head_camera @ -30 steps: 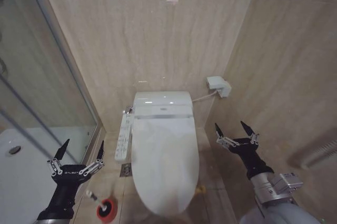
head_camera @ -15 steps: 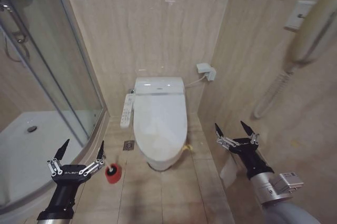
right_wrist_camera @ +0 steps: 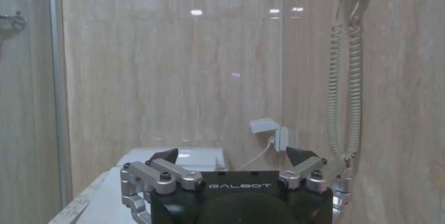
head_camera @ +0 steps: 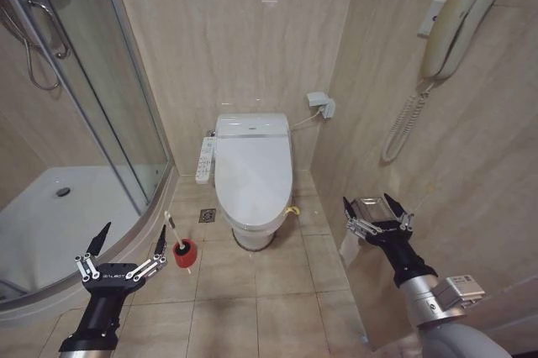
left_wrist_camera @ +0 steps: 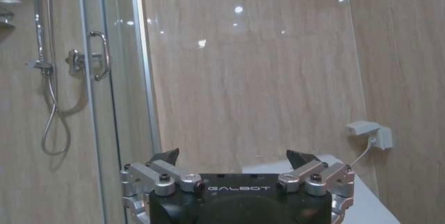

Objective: Open the toilet lid, clean the toilet bowl with a toilet brush, close the toilet lid, and flush.

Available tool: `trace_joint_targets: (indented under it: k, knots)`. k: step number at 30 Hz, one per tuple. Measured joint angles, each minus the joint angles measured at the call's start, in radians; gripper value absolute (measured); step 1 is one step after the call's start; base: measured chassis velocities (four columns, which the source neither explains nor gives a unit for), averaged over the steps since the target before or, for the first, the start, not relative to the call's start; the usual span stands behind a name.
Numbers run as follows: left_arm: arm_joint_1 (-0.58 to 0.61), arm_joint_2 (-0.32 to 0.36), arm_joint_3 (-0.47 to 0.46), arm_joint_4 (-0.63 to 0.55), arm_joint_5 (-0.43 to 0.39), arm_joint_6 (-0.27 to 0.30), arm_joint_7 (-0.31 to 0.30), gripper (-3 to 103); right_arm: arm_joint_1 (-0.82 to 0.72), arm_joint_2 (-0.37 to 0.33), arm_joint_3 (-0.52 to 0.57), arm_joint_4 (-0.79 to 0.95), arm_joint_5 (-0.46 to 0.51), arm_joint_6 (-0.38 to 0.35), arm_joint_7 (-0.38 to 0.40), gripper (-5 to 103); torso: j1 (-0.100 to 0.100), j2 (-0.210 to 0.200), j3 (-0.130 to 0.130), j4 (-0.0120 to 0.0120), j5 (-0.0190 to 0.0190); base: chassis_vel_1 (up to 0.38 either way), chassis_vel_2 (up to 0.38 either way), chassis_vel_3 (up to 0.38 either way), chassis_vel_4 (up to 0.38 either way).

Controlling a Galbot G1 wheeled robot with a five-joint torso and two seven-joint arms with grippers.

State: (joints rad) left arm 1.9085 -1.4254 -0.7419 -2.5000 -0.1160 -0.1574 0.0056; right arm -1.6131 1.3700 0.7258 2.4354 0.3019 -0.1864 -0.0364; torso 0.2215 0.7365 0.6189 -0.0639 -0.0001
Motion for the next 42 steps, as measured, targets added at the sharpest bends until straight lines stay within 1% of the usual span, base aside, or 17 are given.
trace_joint_targets:
  k: [22, 32, 42]
  knots:
    - [0.0, 0.0, 0.0, 0.0, 0.0, 0.0, 0.0, 100, 0.0, 0.0, 0.0, 0.0, 0.0, 0.0, 0.0, 100, -0.001, 0.0, 0.0, 0.0001, 0.0001, -0.012, 0.01, 0.014, -0.011]
    - [0.0, 0.0, 0.0, 0.0, 0.0, 0.0, 0.0, 100, 0.0, 0.0, 0.0, 0.0, 0.0, 0.0, 0.0, 100, -0.002, 0.001, -0.001, 0.0, 0.0002, 0.092, -0.077, -0.092, 0.095]
    - [0.0, 0.0, 0.0, 0.0, 0.0, 0.0, 0.0, 100, 0.0, 0.0, 0.0, 0.0, 0.0, 0.0, 0.0, 100, 0.0, 0.0, 0.0, 0.0, 0.0, 0.02, -0.011, -0.021, 0.011]
